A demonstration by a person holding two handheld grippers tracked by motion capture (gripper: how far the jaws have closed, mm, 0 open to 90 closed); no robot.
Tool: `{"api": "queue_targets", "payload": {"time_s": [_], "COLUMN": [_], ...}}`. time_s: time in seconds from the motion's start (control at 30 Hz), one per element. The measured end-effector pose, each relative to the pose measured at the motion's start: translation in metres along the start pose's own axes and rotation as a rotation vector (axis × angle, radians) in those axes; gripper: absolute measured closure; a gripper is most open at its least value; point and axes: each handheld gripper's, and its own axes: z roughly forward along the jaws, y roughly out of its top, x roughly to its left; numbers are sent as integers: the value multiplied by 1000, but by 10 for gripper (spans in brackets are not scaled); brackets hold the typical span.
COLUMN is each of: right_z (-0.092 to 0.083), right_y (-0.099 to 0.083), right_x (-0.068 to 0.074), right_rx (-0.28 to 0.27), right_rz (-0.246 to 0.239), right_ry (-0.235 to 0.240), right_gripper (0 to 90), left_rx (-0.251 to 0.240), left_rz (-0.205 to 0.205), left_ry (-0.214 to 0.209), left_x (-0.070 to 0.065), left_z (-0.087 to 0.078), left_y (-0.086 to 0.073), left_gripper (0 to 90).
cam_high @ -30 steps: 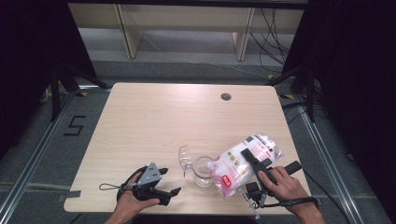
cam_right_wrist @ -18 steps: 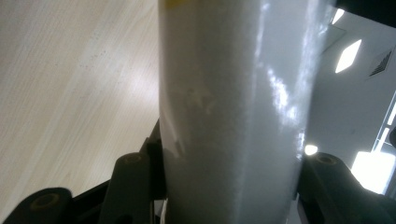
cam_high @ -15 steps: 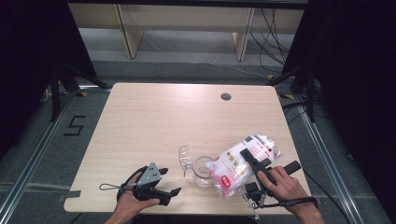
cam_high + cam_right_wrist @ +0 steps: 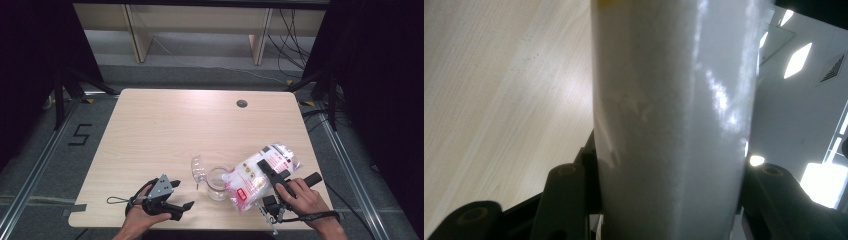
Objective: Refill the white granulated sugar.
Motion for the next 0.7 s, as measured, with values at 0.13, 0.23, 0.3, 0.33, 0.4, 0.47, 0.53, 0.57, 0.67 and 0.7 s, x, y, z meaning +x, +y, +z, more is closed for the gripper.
{"api": "queue_targets", "payload": {"time_s": [0.13,0.23,0.3,0.33,0.4,0.47,0.53,0.57,0.67,0.7], "right_z": [-1,-1,0,0,0,0,0,0,-1,-1], "right_y": [0,0,0,0,0,0,0,0,0,0], "right_x": [0,0,1,1,1,0,2,1,2,2], "right_rx": [3,6,4,4,-2,-3,6,5,7,8], "right_rz": [7,14,13,13,10,11,27,25,31,33], "right_ry": [0,1,6,6,2,0,5,5,5,5], "right_gripper": [545,546,547,547,547,547,548,548,548,549], "left_rx": [-3,-1,-3,-3,-3,-3,-3,-2,2,4], "left_rz": [4,4,4,4,3,4,3,4,9,11], "left_ry": [3,1,3,3,2,2,2,2,5,6], "left_x": [0,0,0,0,0,0,0,0,0,0], "left_z": [0,0,0,0,0,0,0,0,0,0], "left_y": [0,0,0,0,0,0,0,0,0,0], "left_gripper": [165,165,165,165,165,165,165,165,165,165]}}
